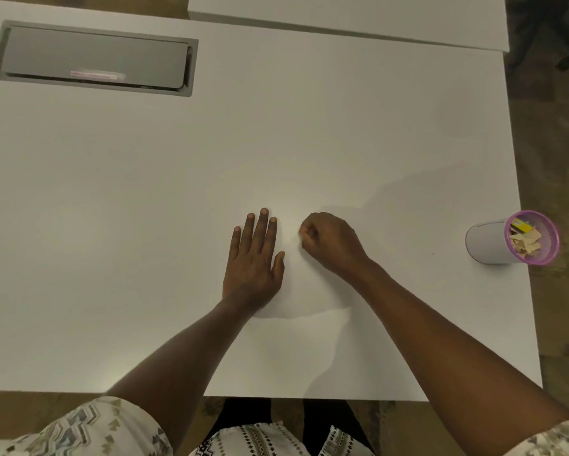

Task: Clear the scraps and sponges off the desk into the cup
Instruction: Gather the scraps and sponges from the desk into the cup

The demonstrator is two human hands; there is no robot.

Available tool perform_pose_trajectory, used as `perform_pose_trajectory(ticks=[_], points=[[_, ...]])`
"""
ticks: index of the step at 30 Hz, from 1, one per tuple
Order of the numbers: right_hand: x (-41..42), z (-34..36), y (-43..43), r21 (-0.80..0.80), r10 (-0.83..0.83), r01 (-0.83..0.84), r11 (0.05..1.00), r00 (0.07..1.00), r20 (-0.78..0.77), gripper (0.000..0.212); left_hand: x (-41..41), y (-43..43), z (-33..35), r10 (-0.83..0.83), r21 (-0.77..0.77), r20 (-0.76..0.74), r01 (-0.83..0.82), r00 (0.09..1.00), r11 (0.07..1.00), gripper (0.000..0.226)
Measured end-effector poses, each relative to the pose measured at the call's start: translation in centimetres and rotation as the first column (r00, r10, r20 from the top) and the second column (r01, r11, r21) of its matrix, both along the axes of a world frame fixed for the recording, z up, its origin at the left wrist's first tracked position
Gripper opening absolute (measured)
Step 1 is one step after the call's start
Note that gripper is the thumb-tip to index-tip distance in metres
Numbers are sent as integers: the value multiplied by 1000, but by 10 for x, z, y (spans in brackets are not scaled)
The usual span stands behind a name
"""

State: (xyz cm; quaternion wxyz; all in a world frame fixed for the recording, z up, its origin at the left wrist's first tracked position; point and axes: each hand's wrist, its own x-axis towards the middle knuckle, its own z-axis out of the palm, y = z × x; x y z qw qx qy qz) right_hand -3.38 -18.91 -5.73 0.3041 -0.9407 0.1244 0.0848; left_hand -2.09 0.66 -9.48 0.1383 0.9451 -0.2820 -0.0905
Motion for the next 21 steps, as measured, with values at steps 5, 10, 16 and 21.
perform_pose_trajectory(ticks=[5, 10, 16, 21], points=[[-4, 2, 1, -27, 36, -35, 999, 999, 22, 6, -1, 0, -1, 0, -3, 3, 0, 1000, 1000, 67], [-2, 6, 6, -261, 325, -289, 921, 940, 106, 26, 1, 0, -2, -1, 9, -4, 1, 1000, 1000, 66], [11, 12, -2, -318, 478, -426, 847, 872, 106, 21, 0, 1, -2, 0, -4, 0, 0, 1000, 1000, 66], [24, 13, -6, -323, 553, -505, 800, 830, 73, 14, -1, 0, -2, -2, -11, 11, 2, 1000, 1000, 65]])
